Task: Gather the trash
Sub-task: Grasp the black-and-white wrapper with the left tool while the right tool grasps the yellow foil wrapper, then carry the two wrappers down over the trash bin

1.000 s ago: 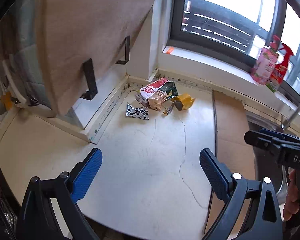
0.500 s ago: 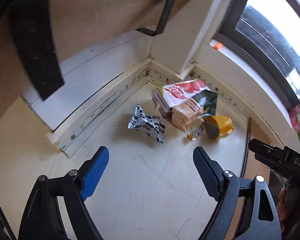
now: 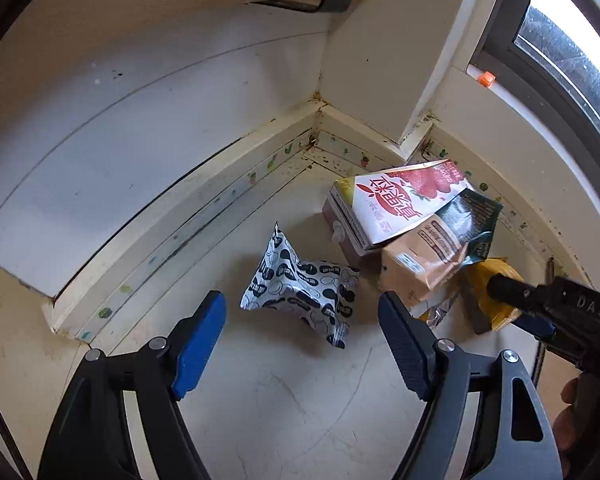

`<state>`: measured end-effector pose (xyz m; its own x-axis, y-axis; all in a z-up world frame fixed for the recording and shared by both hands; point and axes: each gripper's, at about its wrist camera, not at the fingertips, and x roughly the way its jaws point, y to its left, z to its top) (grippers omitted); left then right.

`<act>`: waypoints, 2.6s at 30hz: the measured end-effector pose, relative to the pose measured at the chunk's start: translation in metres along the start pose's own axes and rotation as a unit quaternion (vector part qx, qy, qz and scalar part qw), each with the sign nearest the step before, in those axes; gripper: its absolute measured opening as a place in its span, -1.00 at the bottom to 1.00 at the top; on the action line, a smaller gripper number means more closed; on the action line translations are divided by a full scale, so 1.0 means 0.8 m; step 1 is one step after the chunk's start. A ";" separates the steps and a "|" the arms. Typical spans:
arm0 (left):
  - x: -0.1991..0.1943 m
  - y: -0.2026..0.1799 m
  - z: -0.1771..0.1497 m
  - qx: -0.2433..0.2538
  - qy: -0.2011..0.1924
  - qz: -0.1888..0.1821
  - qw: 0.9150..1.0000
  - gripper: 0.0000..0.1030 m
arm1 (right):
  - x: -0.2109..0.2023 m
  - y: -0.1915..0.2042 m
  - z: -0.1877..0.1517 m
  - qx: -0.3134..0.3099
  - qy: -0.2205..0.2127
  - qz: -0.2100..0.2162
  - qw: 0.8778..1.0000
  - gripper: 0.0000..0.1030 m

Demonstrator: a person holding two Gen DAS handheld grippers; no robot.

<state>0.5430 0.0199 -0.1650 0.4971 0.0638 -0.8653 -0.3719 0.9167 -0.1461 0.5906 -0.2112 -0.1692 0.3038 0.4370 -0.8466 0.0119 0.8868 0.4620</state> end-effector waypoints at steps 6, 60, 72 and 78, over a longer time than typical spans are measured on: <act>0.017 -0.005 0.004 0.039 0.001 0.018 0.999 0.37 | -0.003 0.008 -0.013 -0.046 -0.001 -0.011 0.999 -0.40; -0.329 0.068 -0.239 0.201 0.000 -0.168 0.965 -0.56 | -0.238 0.086 -0.385 -0.124 -0.056 0.011 0.991 -0.78; -0.387 0.163 -0.372 0.239 0.040 -0.196 0.950 -0.55 | -0.260 0.110 -0.549 -0.118 -0.034 0.002 0.992 -0.77; -0.365 0.202 -0.430 0.254 0.081 -0.190 0.945 -0.55 | -0.229 0.109 -0.613 -0.109 -0.005 -0.005 0.994 -0.77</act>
<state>0.0678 0.0136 -0.1008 0.3773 -0.3319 -0.8646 0.2538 0.9349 -0.2482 0.0687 -0.1398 -0.1035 0.3139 0.4277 -0.8477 -0.1908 0.9030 0.3850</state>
